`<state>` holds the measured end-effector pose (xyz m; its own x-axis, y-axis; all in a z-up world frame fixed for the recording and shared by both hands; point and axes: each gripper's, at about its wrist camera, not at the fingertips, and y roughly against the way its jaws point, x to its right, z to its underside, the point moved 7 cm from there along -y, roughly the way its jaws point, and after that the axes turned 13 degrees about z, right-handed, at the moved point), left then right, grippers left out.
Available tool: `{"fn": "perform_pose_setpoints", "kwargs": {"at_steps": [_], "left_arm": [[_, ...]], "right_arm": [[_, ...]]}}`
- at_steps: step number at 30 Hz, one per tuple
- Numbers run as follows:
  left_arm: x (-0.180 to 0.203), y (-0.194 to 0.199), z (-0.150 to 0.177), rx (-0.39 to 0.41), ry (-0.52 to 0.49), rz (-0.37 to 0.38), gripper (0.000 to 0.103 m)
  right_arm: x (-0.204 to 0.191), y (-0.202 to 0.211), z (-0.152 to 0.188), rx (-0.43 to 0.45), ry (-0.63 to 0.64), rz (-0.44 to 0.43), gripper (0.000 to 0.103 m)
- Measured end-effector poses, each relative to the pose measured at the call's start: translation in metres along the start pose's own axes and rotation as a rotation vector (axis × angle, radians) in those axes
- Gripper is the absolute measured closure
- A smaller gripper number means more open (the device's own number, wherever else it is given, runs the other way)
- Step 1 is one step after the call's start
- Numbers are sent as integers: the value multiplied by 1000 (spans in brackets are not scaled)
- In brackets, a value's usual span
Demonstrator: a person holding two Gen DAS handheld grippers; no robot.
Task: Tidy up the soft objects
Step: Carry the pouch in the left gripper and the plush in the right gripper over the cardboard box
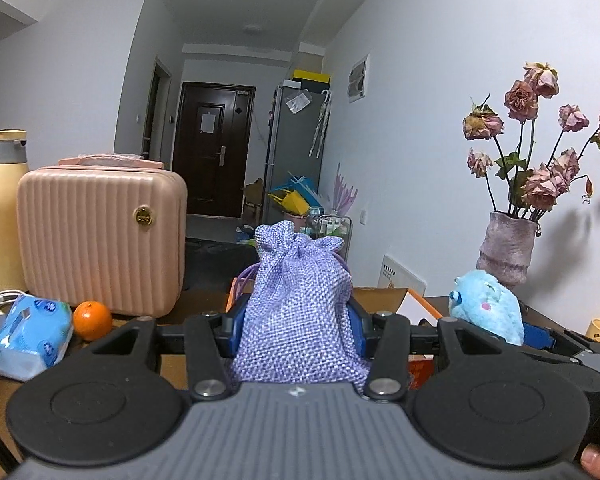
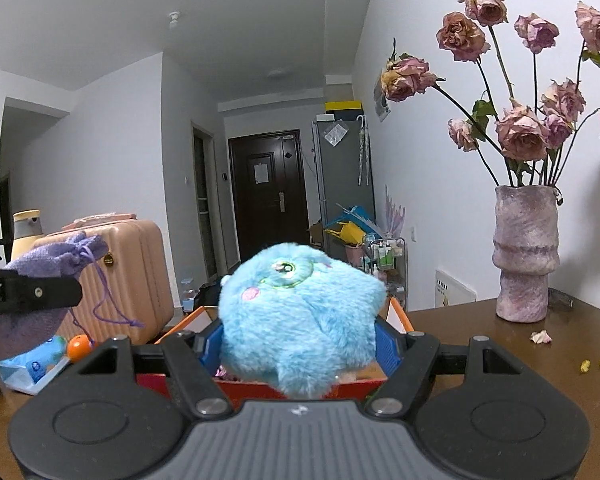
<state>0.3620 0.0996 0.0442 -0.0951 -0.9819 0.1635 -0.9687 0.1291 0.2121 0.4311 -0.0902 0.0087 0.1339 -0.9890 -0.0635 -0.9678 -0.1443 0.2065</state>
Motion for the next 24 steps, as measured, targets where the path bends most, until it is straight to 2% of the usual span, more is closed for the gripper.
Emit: {"fn": "perform_pose_setpoints", "kwargs": {"at_steps": [4, 12, 24], "left_arm": [[-1, -15, -5, 0, -8, 0, 55], [-13, -42, -18, 16, -3, -13, 55], [-25, -87, -23, -12, -1, -1, 55]], "right_arm": [[7, -14, -6, 23, 8, 32, 32], [14, -44, -14, 30, 15, 41, 32], [13, -89, -9, -11, 74, 70, 32]]}}
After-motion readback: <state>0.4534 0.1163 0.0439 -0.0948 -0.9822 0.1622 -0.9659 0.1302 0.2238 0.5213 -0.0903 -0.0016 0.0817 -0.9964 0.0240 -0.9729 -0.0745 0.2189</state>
